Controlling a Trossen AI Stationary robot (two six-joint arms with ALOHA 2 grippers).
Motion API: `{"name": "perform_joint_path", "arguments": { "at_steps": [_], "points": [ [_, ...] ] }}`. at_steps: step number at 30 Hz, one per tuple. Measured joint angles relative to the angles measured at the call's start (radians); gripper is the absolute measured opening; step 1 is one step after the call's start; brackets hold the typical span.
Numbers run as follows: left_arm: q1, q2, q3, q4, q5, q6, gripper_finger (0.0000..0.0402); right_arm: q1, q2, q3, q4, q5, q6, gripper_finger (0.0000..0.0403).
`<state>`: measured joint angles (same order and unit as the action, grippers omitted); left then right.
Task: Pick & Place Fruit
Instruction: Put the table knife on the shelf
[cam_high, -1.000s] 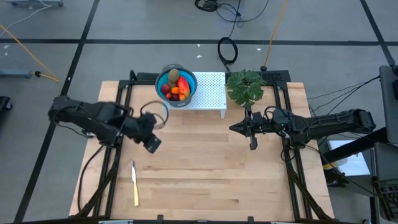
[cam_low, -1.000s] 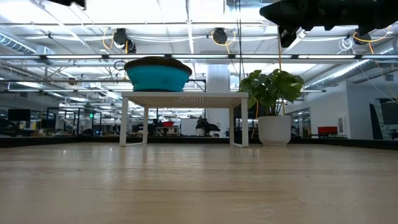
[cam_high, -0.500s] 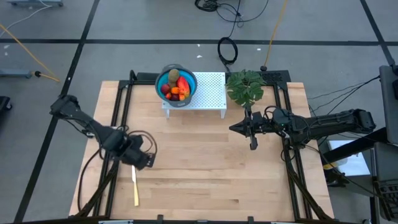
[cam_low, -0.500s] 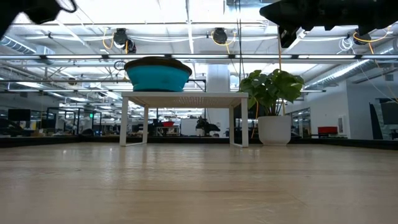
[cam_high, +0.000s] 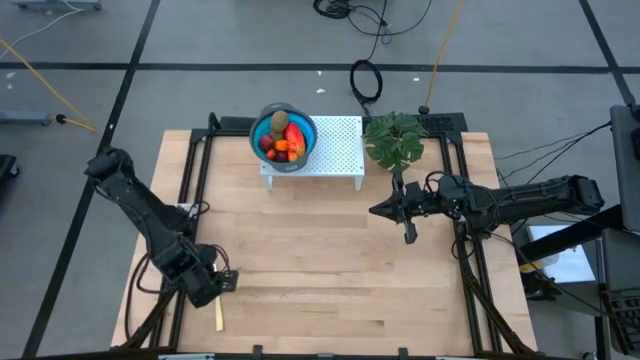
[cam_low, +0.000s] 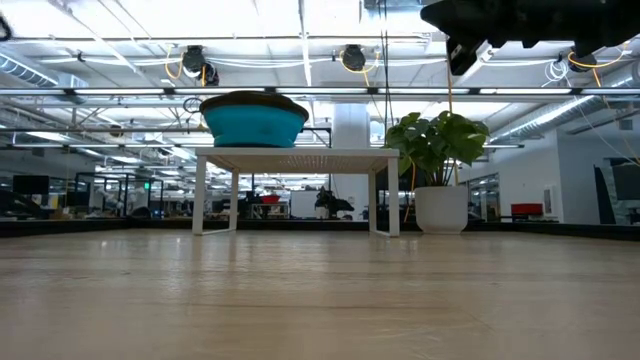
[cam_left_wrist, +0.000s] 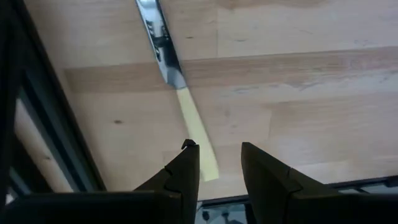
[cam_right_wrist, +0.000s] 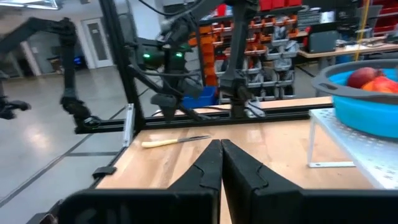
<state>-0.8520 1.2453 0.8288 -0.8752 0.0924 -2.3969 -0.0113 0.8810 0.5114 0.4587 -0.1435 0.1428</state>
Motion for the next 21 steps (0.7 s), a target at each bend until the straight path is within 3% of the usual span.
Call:
{"name": "perform_joint_path", "arguments": {
  "at_steps": [10,21],
  "points": [
    [-0.021,0.007,-0.119,0.174,0.028,-0.014,0.0115,0.000,0.000,0.000,0.000,-0.021,0.002,0.0000],
    [-0.040,0.167,-0.121,0.265,0.071,0.005,0.0115,0.000,0.000,0.000,0.000,-0.019,0.002,0.0000]
  ]
}}
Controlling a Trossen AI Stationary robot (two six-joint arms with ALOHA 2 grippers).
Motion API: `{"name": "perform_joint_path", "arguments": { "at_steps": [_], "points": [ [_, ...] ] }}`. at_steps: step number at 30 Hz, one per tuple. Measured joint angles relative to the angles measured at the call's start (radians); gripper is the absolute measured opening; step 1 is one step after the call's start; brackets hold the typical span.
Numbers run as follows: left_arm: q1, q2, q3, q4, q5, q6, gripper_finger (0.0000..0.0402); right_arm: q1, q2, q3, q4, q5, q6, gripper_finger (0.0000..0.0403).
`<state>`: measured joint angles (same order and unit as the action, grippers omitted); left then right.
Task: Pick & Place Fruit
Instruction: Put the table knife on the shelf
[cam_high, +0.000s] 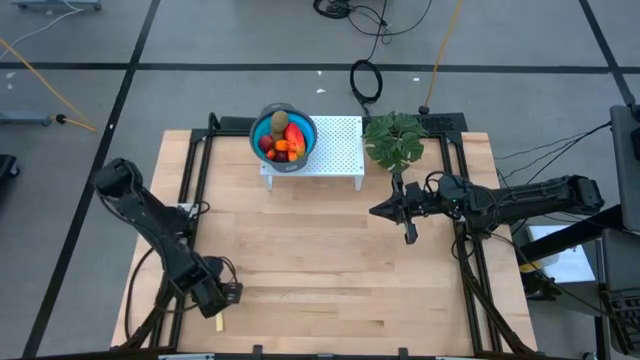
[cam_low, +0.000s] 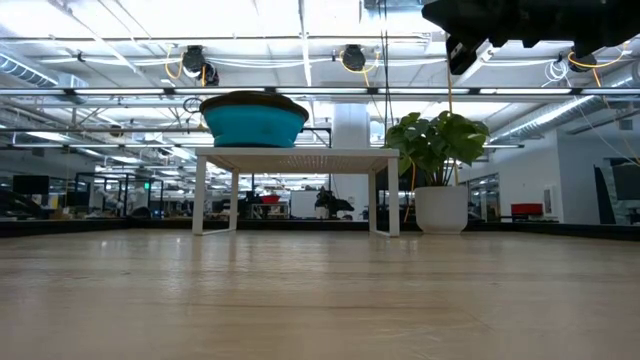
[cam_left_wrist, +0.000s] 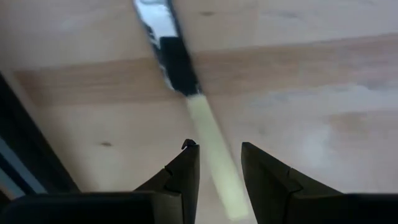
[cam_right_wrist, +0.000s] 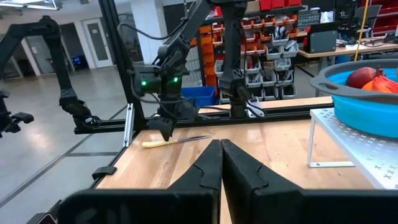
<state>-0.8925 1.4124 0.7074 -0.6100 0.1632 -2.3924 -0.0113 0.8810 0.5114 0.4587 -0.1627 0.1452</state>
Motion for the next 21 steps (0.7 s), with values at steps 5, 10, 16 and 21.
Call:
{"name": "perform_joint_path", "arguments": {
  "at_steps": [5,10,16,21],
  "points": [
    [0.000,0.054,-0.001,0.036,0.031,0.004,0.0115,0.000,0.000,0.000,0.000,0.000,0.000,0.0000],
    [0.001,0.103,0.001,0.049,0.042,0.011,0.0115,0.000,0.000,0.000,0.000,0.000,0.000,0.0000],
    [0.000,0.141,0.004,0.087,0.027,0.030,0.0115,0.000,0.000,0.000,0.001,0.000,0.000,0.0000],
    [0.000,0.149,0.004,0.088,0.010,0.032,0.0115,0.000,0.000,0.000,0.001,0.000,0.000,0.0000]
  ]
}}
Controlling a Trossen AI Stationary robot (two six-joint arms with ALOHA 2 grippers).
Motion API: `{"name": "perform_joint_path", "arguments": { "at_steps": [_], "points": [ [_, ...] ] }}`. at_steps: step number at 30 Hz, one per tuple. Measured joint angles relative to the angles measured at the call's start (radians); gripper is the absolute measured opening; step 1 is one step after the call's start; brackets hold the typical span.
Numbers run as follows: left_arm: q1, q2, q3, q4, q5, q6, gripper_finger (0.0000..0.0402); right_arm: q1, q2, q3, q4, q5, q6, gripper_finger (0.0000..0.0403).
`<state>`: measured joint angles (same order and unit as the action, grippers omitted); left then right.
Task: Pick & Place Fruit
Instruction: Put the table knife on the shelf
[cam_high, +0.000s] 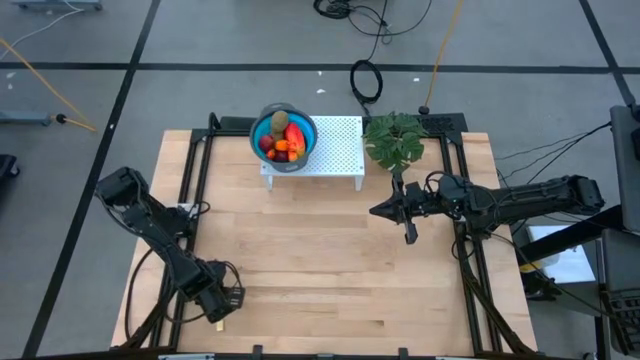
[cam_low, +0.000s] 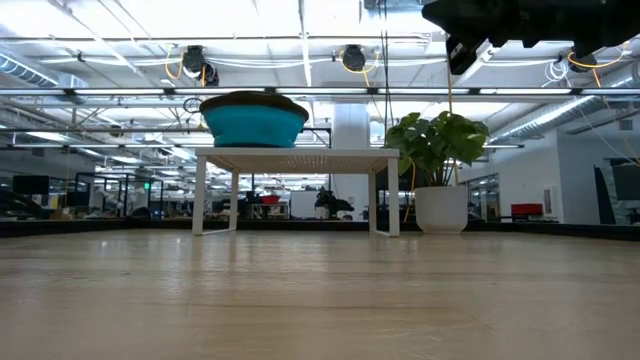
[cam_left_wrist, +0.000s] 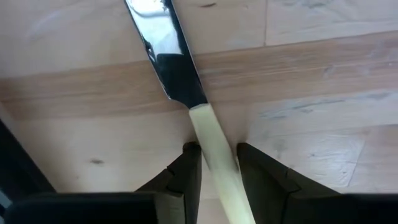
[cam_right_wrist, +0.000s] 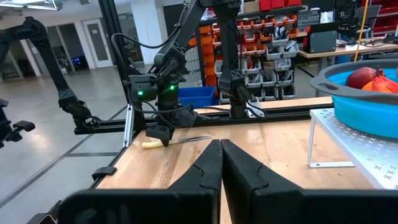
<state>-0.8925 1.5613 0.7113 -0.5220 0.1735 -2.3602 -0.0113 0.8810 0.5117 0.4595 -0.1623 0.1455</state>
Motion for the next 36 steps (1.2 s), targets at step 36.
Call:
{"name": "perform_joint_path", "arguments": {
  "at_steps": [36],
  "points": [
    [0.162,0.006,0.137,0.005,-0.619,0.221,0.0031,0.123,0.000,0.001,0.157,-0.157,0.026,0.0006]
  ]
}}
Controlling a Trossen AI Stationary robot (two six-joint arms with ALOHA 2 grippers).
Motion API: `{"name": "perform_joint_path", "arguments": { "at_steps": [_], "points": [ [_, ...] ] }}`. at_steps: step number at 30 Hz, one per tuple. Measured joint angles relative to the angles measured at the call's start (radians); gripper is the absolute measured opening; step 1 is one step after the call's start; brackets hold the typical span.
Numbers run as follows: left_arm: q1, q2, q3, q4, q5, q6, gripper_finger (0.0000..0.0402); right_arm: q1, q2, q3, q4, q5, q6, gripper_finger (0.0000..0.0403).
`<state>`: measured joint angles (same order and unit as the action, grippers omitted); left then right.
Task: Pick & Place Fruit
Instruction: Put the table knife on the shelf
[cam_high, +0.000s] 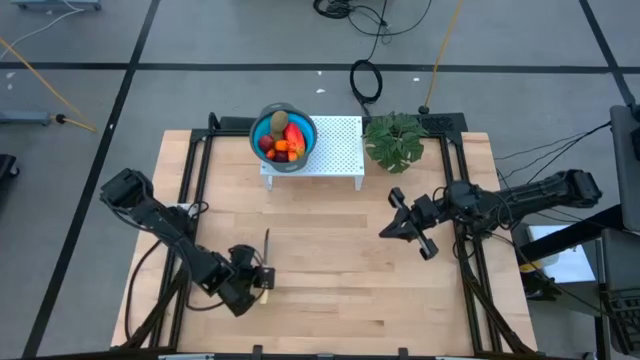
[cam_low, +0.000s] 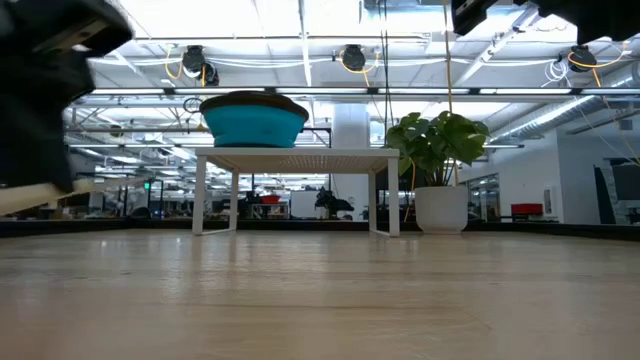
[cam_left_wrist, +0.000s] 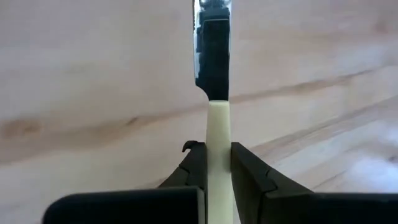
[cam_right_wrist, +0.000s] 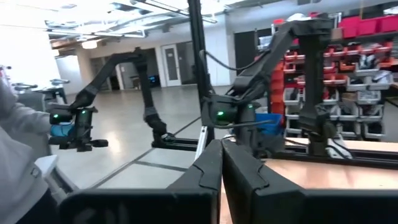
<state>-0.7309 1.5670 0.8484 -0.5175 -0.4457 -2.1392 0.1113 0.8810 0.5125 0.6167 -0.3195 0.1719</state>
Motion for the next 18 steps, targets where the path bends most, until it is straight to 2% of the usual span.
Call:
{"name": "perform_joint_path", "arguments": {
  "at_steps": [6,11,18],
  "points": [
    [0.111,-0.001,0.059,0.065,-0.086,0.189,0.0038,0.060,0.006,0.000,-0.013,0.002,-0.028,0.0004],
    [0.213,-0.003,0.128,0.161,-0.122,0.412,0.0043,0.098,0.040,0.000,-0.034,0.009,-0.030,0.0005],
    [0.342,-0.003,0.260,0.255,-0.143,0.750,0.0035,0.141,0.131,0.000,-0.031,0.114,-0.034,0.0037]
  ]
}}
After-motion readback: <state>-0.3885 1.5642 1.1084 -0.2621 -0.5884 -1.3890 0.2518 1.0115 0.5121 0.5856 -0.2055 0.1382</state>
